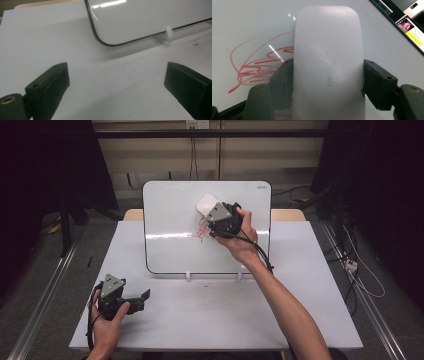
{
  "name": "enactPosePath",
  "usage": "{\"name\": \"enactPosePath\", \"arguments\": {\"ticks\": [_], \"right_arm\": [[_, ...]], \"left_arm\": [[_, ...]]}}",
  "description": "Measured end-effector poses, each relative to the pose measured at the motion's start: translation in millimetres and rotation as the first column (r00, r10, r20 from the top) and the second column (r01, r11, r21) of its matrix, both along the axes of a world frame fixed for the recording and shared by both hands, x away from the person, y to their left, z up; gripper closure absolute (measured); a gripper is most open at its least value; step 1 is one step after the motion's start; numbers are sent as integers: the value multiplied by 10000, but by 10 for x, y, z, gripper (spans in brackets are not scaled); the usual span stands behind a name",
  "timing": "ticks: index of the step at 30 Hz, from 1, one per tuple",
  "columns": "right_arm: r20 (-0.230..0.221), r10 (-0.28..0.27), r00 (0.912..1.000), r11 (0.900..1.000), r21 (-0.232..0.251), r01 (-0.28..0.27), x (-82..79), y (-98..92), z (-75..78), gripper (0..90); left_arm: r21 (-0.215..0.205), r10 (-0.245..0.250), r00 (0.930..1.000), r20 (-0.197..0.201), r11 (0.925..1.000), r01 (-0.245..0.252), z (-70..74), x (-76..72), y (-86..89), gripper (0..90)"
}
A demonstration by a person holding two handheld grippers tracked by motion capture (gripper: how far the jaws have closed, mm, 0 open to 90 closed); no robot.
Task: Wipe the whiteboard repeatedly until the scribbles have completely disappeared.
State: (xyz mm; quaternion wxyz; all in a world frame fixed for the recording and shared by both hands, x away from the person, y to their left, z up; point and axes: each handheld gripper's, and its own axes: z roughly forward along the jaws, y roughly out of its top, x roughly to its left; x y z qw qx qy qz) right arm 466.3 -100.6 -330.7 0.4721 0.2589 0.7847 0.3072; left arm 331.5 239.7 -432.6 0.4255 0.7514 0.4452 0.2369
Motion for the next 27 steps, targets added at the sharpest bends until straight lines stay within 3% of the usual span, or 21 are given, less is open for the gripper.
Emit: {"name": "enactPosePath", "arguments": {"ticks": [16,27], "right_arm": [[-132,580,9982,9972,-473,-586,-157,119,-178,320],[-97,630,9980,9961,-611,-635,-154,111,-176,320]], "left_arm": [[-17,1,10000,4,10000,-1,-1,1,3,60],[42,51,10000,-14,10000,-51,0,-4,20,60]]}}
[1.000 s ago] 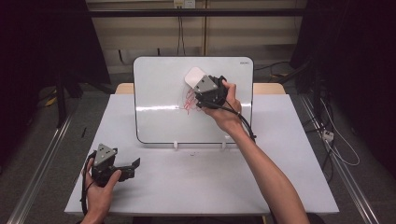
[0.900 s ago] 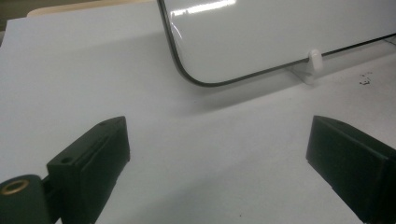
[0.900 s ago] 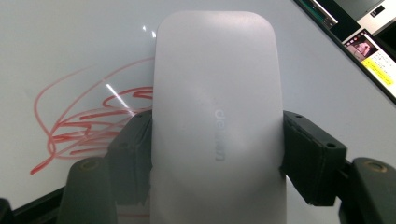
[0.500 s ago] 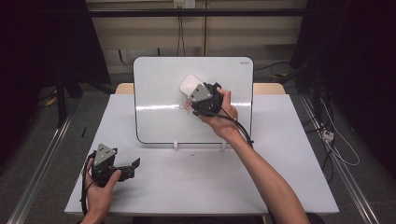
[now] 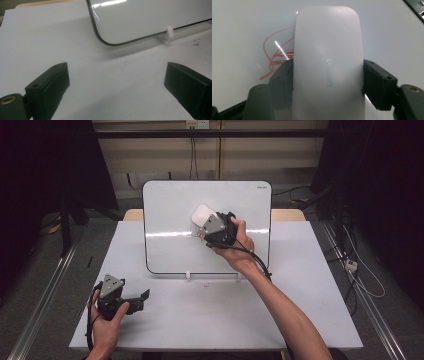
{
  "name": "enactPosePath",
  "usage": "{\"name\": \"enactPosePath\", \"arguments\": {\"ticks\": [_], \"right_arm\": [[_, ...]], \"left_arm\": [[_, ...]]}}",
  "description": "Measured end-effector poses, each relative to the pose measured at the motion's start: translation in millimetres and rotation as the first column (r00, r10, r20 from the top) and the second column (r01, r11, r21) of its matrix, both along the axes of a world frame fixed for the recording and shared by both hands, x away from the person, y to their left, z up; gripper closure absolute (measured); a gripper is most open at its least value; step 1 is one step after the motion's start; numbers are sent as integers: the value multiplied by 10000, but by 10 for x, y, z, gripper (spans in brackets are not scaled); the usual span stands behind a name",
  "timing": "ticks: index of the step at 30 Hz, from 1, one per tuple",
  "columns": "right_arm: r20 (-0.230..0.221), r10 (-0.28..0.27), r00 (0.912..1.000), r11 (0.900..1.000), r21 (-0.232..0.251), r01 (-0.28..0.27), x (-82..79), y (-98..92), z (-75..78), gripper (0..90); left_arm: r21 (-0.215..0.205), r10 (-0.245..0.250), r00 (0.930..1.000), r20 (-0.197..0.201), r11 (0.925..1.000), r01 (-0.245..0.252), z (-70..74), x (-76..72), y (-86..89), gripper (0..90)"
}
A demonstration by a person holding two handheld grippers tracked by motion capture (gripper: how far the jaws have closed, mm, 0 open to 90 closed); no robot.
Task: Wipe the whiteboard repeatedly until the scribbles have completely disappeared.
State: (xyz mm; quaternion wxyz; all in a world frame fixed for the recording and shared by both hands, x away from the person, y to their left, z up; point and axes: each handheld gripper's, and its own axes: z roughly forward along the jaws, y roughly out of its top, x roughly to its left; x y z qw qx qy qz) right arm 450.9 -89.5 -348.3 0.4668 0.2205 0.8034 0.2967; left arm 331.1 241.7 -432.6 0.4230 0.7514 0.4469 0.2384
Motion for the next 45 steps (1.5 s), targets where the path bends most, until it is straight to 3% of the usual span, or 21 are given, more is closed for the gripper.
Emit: {"name": "enactPosePath", "arguments": {"ticks": [13,24,34,45], "right_arm": [[21,-644,9979,9955,704,641,153,-167,203,320],[92,-1078,9941,9890,1032,1063,302,-253,393,319],[221,-1158,9930,9890,955,1132,250,-212,321,320],[112,-694,9975,9960,565,687,113,-64,128,319]], "left_arm": [[-63,22,10000,0,10000,-22,-1,-1,-1,60],[-109,23,10000,13,9999,-23,-4,2,4,60],[-41,21,10000,36,10000,-21,5,-1,1,60],[-33,-2,10000,20,10000,2,5,-3,-10,60]]}}
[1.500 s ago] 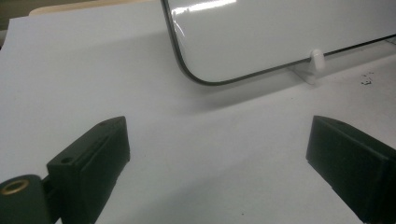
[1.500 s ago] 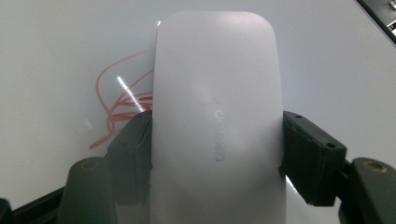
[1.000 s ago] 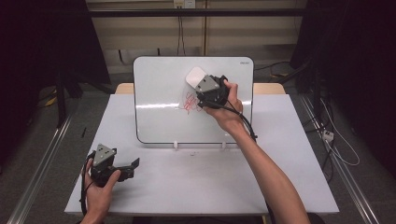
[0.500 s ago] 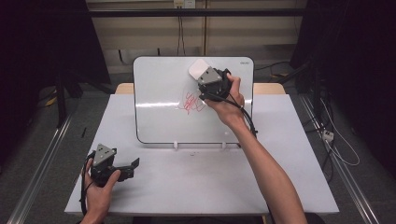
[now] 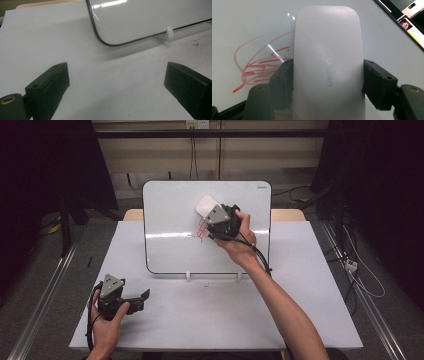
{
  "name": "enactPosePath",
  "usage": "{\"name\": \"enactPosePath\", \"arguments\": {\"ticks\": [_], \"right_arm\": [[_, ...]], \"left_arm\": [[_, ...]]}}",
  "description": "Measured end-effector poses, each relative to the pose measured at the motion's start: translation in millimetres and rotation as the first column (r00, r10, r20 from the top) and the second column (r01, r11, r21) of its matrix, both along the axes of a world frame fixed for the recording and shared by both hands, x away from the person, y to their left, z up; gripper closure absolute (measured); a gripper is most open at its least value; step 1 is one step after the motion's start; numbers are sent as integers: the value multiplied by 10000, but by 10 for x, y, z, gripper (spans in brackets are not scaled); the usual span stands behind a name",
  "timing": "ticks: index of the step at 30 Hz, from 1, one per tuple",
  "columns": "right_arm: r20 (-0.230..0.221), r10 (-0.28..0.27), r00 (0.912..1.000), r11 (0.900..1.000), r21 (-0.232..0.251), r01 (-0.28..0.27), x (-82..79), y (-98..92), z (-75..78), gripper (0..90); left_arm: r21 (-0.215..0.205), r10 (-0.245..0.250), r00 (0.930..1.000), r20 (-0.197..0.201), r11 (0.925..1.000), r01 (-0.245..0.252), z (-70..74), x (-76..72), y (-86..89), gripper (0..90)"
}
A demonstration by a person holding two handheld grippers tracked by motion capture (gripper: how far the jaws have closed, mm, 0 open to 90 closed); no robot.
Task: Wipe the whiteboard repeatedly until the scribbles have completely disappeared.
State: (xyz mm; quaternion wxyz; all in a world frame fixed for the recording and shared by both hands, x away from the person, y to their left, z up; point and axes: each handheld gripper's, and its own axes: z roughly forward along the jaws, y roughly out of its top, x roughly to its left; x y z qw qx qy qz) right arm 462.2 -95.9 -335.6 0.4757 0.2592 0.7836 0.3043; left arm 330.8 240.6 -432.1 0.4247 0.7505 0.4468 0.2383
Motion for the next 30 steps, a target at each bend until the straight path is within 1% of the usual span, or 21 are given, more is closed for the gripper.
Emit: {"name": "enactPosePath", "arguments": {"ticks": [5,6,11,12,13,15,20,25,30], "right_arm": [[-45,288,9996,9994,-215,-289,-80,81,-102,319],[-126,362,9993,9991,-219,-364,-114,117,-145,319],[-217,558,9982,9979,-329,-565,-173,182,-216,320],[-272,670,9974,9961,-551,-684,-188,187,-227,319],[-232,737,9970,9954,-602,-750,-211,216,-257,319],[-228,775,9967,9951,-597,-787,-228,222,-270,319],[-254,848,9961,9942,-638,-862,-230,211,-265,319],[-261,877,9958,9934,-720,-894,-217,201,-256,320],[-274,744,9969,9949,-664,-760,-166,129,-189,320]], "left_arm": [[-4,14,10000,-9,10000,-14,-1,-1,2,61],[8,7,10000,-3,10000,-7,-1,-1,2,61],[8,22,10000,24,10000,-22,-1,0,-3,61],[7,4,10000,5,10000,-4,-1,1,-1,61],[13,19,10000,13,10000,-19,-2,0,-1,61],[4,13,10000,8,10000,-13,-1,0,0,61],[-64,57,10000,-4,10000,-57,-3,-3,9,61],[-17,33,10000,22,10000,-33,-3,-2,21,61],[-30,26,10000,30,10000,-26,1,-5,20,61]]}}
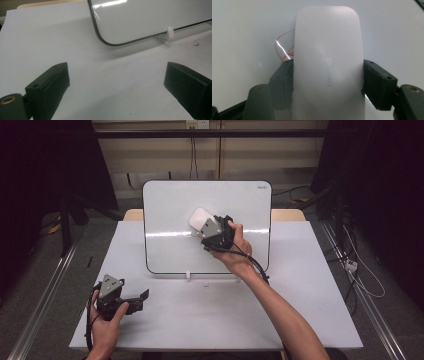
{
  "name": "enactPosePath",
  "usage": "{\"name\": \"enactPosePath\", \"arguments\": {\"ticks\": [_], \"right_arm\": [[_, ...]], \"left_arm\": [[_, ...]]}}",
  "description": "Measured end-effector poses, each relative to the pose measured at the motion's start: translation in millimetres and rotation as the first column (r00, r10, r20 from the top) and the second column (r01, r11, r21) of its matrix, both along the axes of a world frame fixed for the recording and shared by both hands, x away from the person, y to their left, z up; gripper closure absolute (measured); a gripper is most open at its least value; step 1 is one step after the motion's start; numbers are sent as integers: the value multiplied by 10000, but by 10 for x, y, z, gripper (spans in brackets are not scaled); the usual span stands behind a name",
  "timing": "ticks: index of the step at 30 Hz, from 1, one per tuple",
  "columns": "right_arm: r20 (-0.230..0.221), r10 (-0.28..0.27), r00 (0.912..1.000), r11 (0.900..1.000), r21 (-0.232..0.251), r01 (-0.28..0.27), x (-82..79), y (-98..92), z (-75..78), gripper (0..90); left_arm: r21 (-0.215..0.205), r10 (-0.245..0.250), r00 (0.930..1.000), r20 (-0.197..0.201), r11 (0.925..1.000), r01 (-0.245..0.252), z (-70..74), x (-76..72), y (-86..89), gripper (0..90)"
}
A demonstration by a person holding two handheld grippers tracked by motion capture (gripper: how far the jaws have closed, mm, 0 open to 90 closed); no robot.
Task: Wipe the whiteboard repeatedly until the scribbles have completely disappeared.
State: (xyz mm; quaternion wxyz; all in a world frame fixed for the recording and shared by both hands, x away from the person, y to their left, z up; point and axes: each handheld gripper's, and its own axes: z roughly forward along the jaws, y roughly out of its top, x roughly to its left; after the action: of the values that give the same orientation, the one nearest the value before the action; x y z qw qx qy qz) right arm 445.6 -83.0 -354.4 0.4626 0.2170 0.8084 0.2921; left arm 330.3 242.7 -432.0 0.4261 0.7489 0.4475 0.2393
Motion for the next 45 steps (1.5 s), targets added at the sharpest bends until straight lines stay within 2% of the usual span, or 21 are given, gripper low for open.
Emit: {"name": "enactPosePath", "arguments": {"ticks": [14,23,33,45], "right_arm": [[31,-756,9971,9927,946,750,219,-171,270,319],[23,-1066,9943,9872,1197,1056,329,-197,400,319],[262,-1284,9914,9862,1090,1248,306,-149,376,319],[295,-880,9957,9931,808,854,243,32,261,319]], "left_arm": [[7,15,10000,9,10000,-15,1,1,4,61],[2,-2,10000,-18,10000,2,-3,4,1,61],[37,-67,10000,-46,10000,67,-8,12,-29,61],[0,-51,10000,-24,10000,51,-8,13,-26,61]]}}
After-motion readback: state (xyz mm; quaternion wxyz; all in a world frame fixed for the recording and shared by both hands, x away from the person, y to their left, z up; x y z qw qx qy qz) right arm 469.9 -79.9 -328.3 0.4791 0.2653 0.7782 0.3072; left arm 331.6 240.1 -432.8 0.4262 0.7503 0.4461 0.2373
